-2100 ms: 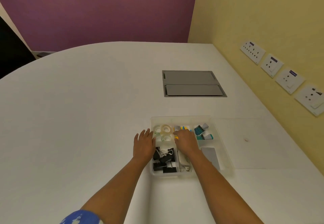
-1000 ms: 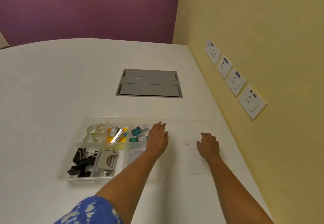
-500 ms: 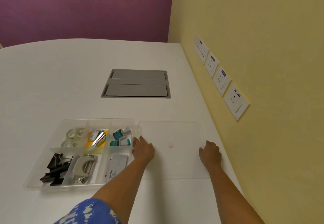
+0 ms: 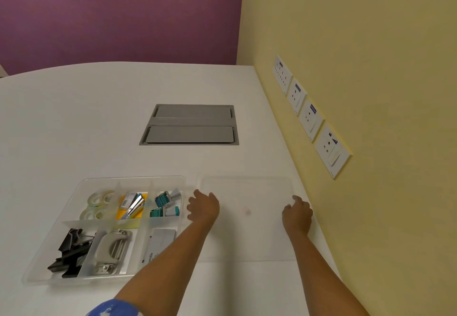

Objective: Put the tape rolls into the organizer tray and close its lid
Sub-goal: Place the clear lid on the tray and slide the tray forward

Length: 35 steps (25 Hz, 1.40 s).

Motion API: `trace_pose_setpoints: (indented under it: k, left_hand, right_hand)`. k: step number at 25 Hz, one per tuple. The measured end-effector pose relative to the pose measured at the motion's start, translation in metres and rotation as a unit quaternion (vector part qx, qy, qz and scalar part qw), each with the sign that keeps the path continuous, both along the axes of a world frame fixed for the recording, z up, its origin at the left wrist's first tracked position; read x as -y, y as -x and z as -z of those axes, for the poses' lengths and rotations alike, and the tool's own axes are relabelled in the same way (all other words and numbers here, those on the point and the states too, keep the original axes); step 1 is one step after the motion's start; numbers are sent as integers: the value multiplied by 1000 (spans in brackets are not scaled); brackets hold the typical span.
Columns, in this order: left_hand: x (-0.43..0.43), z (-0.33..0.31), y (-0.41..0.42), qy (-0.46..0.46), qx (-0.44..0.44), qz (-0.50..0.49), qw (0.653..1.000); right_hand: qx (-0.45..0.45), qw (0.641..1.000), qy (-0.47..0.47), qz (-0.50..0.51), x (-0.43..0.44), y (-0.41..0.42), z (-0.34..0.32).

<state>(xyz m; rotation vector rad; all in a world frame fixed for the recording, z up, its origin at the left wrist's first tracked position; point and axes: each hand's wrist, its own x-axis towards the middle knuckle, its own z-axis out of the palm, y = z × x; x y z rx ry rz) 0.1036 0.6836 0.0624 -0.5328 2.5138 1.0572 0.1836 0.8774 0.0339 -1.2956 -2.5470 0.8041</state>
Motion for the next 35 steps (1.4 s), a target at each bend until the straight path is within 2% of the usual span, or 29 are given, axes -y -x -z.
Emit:
trace_pose_setpoints:
  k: [5,8,13,17,20,22,25,27,29,30,33,34,35]
  left_hand:
    - [-9,-39,9,-12,-81,-27,996]
    - [-11,-67,14,-61,-154,-37,986]
    - [1,-120,21,-172,-277,-79,942]
    - [25,-153,29,-260,-292,-131,911]
    - [54,-160,40,-376,-236,-153,883]
    - [81,-160,45,-477,-182,-163,844]
    - [130,-152,56,-621,-133,-200,746]
    - [170,-143,65,-715,-88,-189,668]
    - [209,-133,71,-761,-43,-184,620]
    - [226,-128,72,-766,-29,-182,616]
    - [267,-110,73,-757,-17,-177,629]
    - [279,-104,74,-746,-14,-170,643]
    - [289,-97,75,-721,-13,-154,675]
  right_hand:
    - [-73,992,-19,97,-4,6,-22]
    - [-131,982,-7,138,1,10,-37]
    - [-283,937,50,198,20,23,-71]
    - [-380,894,121,204,48,37,-104]
    - [-471,830,221,202,73,44,-128]
    - [-524,755,331,215,86,46,-137]
    - [-564,636,481,216,101,45,-141]
    - [-568,590,543,188,112,48,-136]
    - [-539,583,592,142,126,49,-127]
    - [-511,597,606,121,131,51,-121]
    - [-436,648,620,73,157,54,-105]
    - [-416,657,625,66,167,56,-101]
    - [-391,676,623,48,176,57,-99]
